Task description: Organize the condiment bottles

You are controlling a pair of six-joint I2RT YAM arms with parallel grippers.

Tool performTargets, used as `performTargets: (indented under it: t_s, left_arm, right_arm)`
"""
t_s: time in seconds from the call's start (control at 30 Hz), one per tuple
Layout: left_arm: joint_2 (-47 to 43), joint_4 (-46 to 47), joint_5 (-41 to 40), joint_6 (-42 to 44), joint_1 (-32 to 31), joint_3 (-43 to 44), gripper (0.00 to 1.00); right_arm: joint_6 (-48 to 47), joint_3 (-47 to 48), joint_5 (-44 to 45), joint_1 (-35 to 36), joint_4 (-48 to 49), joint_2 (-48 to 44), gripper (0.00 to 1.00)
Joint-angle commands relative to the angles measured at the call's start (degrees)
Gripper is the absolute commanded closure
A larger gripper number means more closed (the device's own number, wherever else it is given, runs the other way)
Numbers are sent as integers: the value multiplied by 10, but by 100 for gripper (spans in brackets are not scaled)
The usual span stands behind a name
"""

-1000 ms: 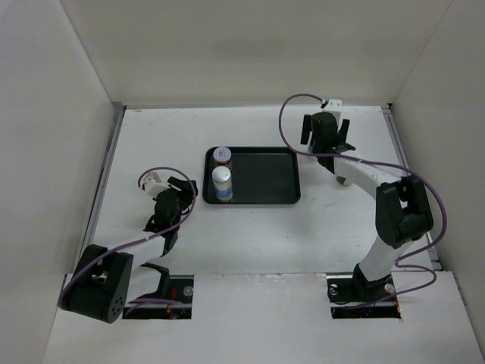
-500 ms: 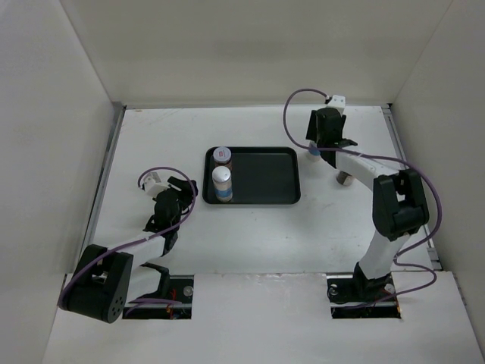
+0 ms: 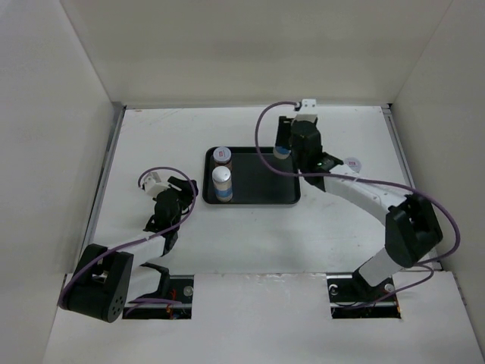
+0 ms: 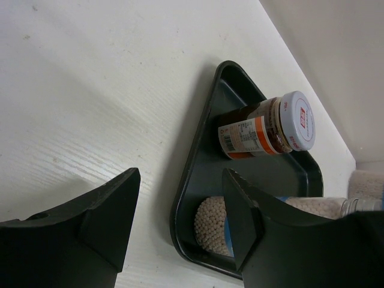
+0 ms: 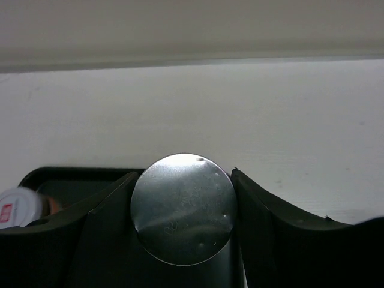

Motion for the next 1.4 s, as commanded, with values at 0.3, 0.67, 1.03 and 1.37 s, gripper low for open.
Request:
performTargets:
  t_s: [0.3,0.67,1.03,1.37]
  left_arm:
    - [-4,37,5,-5,5,5,45]
    - [3,37,7,-5,1,9,44]
    - [-8,37,5,-5,-1,5,44]
    - [1,39,3,-10,-2,4,44]
  right_arm:
    - [-13,136,-11,118,58,151,41]
    - [-5,118,-8,128,54,161,11]
    - [34,-99,43,19,58,-94,0]
    - [127,-225,129,-211,10,-121,0]
